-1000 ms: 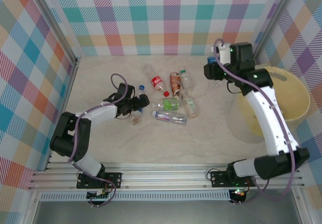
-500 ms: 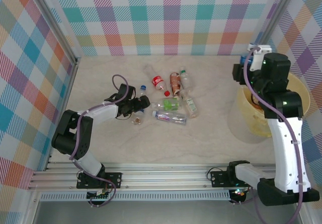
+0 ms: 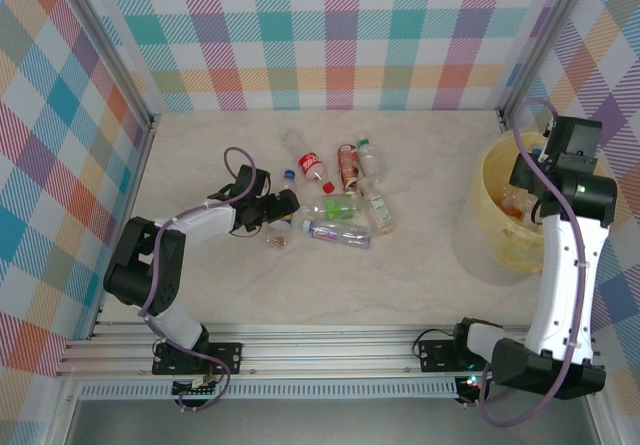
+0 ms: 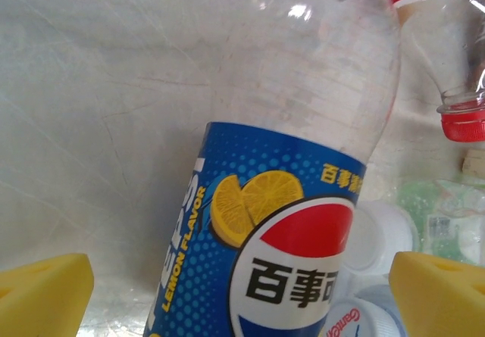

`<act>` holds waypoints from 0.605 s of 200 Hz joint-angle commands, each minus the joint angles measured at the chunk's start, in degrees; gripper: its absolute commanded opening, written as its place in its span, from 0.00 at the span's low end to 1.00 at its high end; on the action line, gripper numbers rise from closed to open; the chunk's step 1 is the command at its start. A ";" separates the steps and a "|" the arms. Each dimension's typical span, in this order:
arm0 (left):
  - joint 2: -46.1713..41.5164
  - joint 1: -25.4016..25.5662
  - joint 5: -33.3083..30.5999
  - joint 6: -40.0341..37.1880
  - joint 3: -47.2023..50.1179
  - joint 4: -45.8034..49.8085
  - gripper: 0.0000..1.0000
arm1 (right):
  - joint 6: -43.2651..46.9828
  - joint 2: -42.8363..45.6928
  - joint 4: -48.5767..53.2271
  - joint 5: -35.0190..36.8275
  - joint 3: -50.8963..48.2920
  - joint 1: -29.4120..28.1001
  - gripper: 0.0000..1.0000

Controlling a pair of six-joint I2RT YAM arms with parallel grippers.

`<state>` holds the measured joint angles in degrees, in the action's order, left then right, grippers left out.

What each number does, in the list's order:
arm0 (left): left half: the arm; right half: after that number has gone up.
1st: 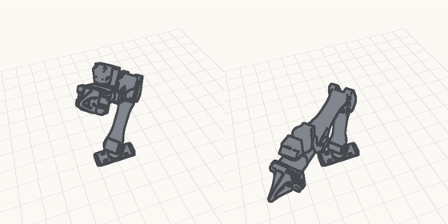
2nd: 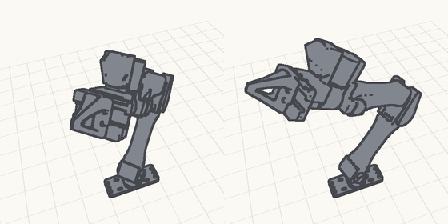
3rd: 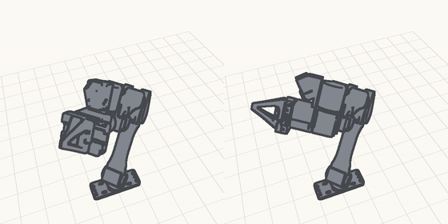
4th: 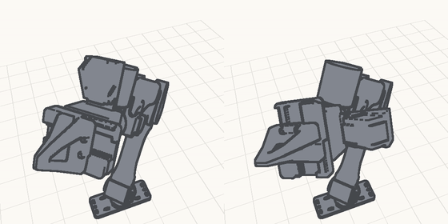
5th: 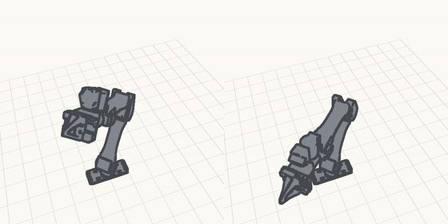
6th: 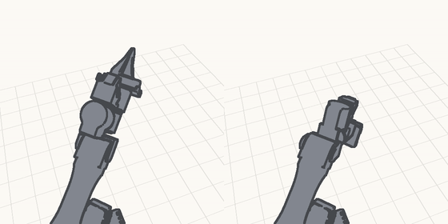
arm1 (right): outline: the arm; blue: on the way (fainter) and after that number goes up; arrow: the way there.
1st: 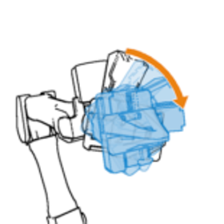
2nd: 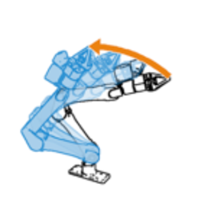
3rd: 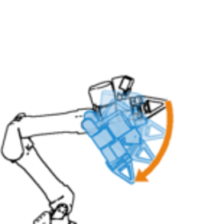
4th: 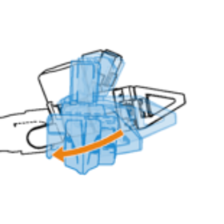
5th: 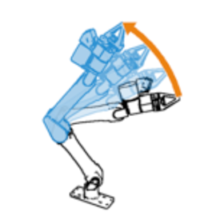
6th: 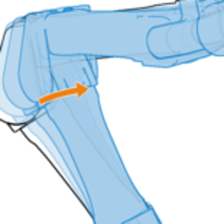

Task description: Put the plastic bottles in the bin

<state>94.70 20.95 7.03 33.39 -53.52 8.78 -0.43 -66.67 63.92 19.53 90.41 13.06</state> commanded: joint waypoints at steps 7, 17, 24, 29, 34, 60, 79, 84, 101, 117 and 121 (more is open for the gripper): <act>-0.33 -0.03 0.23 -0.59 -1.25 1.50 1.00 | -0.44 -3.47 3.56 2.13 0.03 1.09 0.69; -0.67 -0.03 0.09 -0.60 -1.16 1.68 1.00 | -1.13 -3.72 3.17 2.00 0.03 1.12 0.76; -0.88 -0.03 0.00 -0.69 -1.18 1.93 1.00 | -1.29 -3.65 2.87 0.69 0.07 1.12 0.80; -0.96 -0.03 -0.13 -0.77 -1.22 2.10 1.00 | -1.39 -3.44 2.46 -0.57 0.03 1.15 0.83; -1.11 -0.03 -0.25 -0.96 -1.15 2.27 1.00 | -1.57 -3.19 2.04 -1.76 -0.09 1.12 0.86; -1.94 0.03 -1.21 -2.22 -0.91 3.50 1.00 | -2.38 -2.07 0.36 -4.88 -0.19 1.11 0.93; -2.86 0.21 -1.81 -3.64 -0.67 4.64 1.00 | -3.06 -1.58 -0.14 -6.08 0.03 1.09 0.95; -3.09 0.26 -1.92 -4.00 -0.63 4.98 1.00 | -3.28 -1.33 -0.43 -6.35 -0.06 1.09 0.95; -4.14 0.88 -2.90 -5.37 -0.54 6.58 1.00 | -3.91 -0.25 -1.79 -7.93 -0.64 1.09 0.97; -5.04 1.60 -4.01 -6.31 -0.36 8.80 1.00 | -4.51 1.12 -3.70 -9.99 -1.46 1.09 0.99; -5.33 1.78 -4.32 -6.52 -0.14 9.01 1.00 | -4.70 1.34 -4.12 -10.47 -1.62 1.06 1.00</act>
<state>92.47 21.63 4.99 29.87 -53.52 13.45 -3.03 -67.68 63.51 13.19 89.89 13.91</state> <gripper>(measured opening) 0.999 0.984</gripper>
